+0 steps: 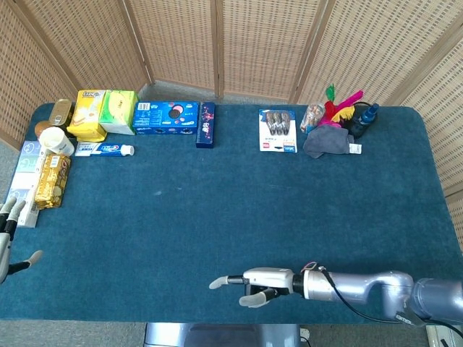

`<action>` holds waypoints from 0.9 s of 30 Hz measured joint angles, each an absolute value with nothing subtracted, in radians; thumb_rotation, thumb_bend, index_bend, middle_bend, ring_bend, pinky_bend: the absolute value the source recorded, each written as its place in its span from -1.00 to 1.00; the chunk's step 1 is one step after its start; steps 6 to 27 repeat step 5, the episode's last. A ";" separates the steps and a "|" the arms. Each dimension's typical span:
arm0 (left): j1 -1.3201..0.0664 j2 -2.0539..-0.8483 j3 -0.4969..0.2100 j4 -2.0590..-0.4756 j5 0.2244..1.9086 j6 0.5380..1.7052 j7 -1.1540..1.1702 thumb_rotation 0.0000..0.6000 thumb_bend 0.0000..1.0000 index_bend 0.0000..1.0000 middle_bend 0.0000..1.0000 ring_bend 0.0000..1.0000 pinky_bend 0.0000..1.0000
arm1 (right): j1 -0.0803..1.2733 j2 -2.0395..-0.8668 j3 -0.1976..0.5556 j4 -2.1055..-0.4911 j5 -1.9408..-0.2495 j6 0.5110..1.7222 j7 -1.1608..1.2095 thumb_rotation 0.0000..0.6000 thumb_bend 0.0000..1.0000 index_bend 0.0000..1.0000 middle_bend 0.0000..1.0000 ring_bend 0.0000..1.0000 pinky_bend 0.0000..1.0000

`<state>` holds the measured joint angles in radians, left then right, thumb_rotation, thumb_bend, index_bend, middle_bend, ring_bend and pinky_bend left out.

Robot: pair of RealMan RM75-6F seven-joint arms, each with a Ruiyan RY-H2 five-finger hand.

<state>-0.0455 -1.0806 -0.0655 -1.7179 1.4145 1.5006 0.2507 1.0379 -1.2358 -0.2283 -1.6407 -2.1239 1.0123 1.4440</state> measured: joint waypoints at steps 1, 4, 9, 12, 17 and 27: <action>-0.046 -1.081 -0.065 -1.717 1.414 1.500 0.251 0.78 -0.70 -1.00 -1.00 -1.00 -1.00 | 1.048 -1.240 -0.233 -1.640 -2.122 1.018 1.460 -1.00 -1.00 -1.00 0.92 0.80 0.98; -0.047 -1.083 -0.064 -1.716 1.410 1.497 0.253 0.80 -0.70 -1.00 -1.00 -1.00 -1.00 | 1.076 -1.251 -0.245 -1.636 -2.110 1.037 1.487 -1.00 -1.00 -1.00 0.92 0.80 0.98; -0.048 -1.083 -0.064 -1.716 1.409 1.496 0.254 0.80 -0.70 -1.00 -1.00 -1.00 -1.00 | 1.083 -1.253 -0.248 -1.635 -2.104 1.042 1.492 -1.00 -1.00 -1.00 0.92 0.80 0.98; -0.048 -1.083 -0.064 -1.716 1.409 1.496 0.254 0.80 -0.70 -1.00 -1.00 -1.00 -1.00 | 1.083 -1.253 -0.248 -1.635 -2.104 1.042 1.492 -1.00 -1.00 -1.00 0.92 0.80 0.98; -0.048 -1.083 -0.064 -1.716 1.409 1.496 0.254 0.80 -0.70 -1.00 -1.00 -1.00 -1.00 | 1.083 -1.253 -0.248 -1.635 -2.104 1.042 1.492 -1.00 -1.00 -1.00 0.92 0.80 0.98; -0.048 -1.083 -0.064 -1.716 1.409 1.496 0.254 0.80 -0.70 -1.00 -1.00 -1.00 -1.00 | 1.083 -1.253 -0.248 -1.635 -2.104 1.042 1.492 -1.00 -1.00 -1.00 0.92 0.80 0.98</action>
